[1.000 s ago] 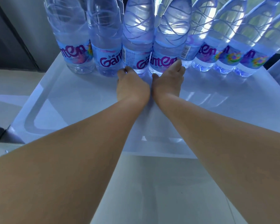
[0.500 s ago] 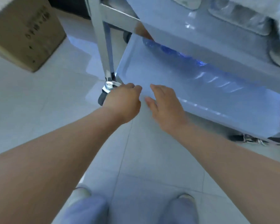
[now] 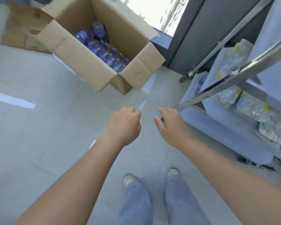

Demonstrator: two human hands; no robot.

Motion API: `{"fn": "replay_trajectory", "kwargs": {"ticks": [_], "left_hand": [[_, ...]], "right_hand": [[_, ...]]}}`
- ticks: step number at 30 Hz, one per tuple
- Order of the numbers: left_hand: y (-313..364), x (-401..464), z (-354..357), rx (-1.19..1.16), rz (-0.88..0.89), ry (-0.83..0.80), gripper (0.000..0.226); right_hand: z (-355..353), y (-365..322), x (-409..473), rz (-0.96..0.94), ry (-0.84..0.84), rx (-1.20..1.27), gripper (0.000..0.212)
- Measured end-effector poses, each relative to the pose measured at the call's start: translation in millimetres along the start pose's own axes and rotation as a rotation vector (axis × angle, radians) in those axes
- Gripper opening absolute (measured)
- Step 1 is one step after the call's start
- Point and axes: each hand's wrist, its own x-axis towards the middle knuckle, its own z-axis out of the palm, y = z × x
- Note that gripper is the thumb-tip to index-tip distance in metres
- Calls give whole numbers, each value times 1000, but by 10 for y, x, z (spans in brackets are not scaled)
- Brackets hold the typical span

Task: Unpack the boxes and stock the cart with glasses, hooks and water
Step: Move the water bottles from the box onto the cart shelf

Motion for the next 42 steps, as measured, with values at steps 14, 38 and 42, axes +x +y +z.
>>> {"fn": "replay_trajectory", "kwargs": {"ticks": [14,38,42], "left_hand": [[-1655,1685,-1324,-266,-340,-84,37],[-3314,5531,331,-143,-137,-494,37],[-3423,5947,965,-33,-64,-502,40]], "right_hand": [[-296,-1355,2245,18,-13,150,34],[1931,-863,5764,844,-189,394,35],[2448,-517,6042,939,-201,420,46]]}}
